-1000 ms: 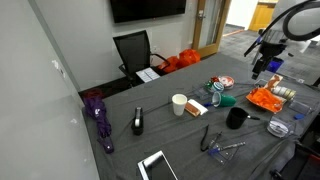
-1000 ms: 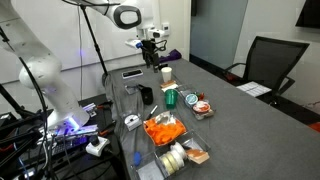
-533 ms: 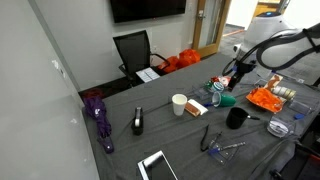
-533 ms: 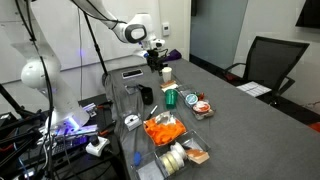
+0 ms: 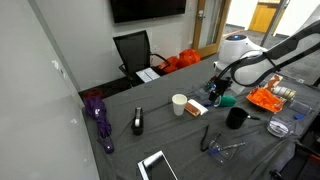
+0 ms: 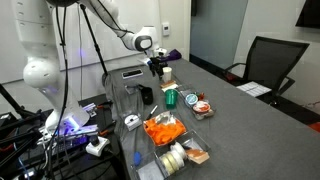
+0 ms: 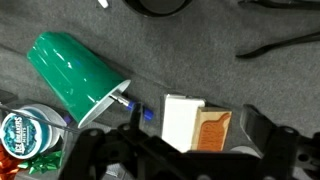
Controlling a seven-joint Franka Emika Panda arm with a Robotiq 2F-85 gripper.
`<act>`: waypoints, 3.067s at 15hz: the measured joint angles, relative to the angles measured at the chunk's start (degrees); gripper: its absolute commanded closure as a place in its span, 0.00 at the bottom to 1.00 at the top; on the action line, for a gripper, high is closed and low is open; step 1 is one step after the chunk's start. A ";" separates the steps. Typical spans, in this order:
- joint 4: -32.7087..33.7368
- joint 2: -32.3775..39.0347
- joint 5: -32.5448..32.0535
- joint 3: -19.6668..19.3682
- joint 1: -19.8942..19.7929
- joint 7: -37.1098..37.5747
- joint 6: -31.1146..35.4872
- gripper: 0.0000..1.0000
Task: Pick up the brown rectangular brick from the table, push over the white paper cup, put the brown rectangular brick in the first empty compartment of clear storage container on the right
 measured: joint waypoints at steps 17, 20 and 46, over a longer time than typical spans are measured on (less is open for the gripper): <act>6.53 9.76 5.54 -0.20 1.95 4.38 5.05 0.00; 8.51 12.19 5.46 -0.33 3.61 6.10 5.31 0.00; 23.68 25.25 2.22 -6.93 11.39 15.69 1.24 0.77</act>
